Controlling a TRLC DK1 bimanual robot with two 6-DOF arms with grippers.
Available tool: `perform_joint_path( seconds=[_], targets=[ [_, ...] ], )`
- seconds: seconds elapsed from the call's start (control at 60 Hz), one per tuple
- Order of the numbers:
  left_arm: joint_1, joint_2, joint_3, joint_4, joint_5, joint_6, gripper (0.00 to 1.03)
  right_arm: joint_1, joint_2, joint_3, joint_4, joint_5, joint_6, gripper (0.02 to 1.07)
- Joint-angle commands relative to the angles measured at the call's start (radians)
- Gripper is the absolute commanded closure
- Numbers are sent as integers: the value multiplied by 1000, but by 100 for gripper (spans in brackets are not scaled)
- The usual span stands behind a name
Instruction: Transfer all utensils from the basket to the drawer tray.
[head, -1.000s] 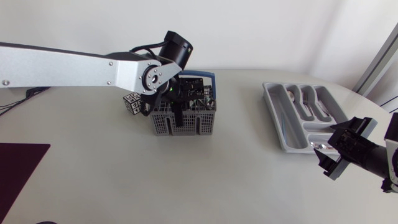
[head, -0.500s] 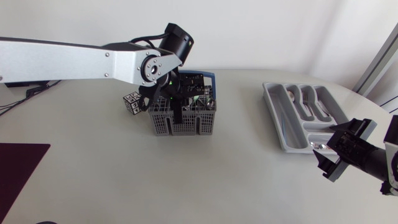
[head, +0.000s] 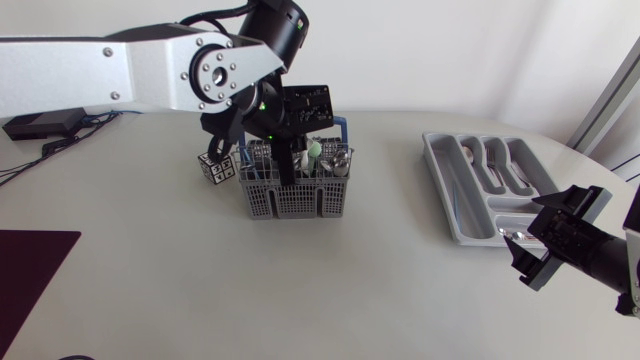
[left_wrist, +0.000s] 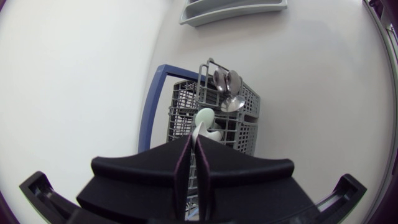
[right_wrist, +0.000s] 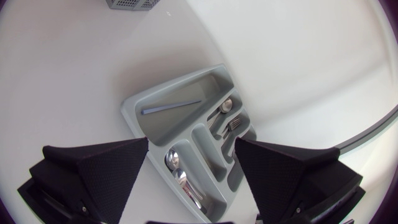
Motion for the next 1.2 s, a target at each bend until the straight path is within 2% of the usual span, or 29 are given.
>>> perform_joint_path(
  seconds=[0.0, 0.65, 0.767, 0.8, 0.867, 0.917, 0.933, 1.017, 1.183],
  targets=[
    [-14, -23, 12, 5, -26, -39, 97, 15, -17, -29, -20, 7, 16, 7],
    [-8, 146, -57, 73, -81, -166, 97, 54, -45, -45, -43, 35, 18, 7],
    [-4, 201, -41, 79, -88, -192, 94, 55, -43, -46, -43, 38, 18, 7],
    [-2, 207, -36, 79, -88, -206, 85, 55, -43, -46, -43, 40, 16, 7],
    [4, 207, -19, 79, -88, -254, 54, 55, -38, -51, -40, 38, 16, 7],
    [7, 199, -13, 79, -88, -278, 36, 55, -32, -52, -33, 40, 16, 7],
    [9, 193, -13, 79, -88, -286, 33, 55, -29, -52, -32, 40, 14, 7],
    [13, 166, -4, 68, -88, -335, 25, 55, -20, -54, -30, 38, 16, 7],
    [27, 104, 39, 2, -88, -455, 24, 63, -11, -54, -27, 40, 18, 7]
  ],
)
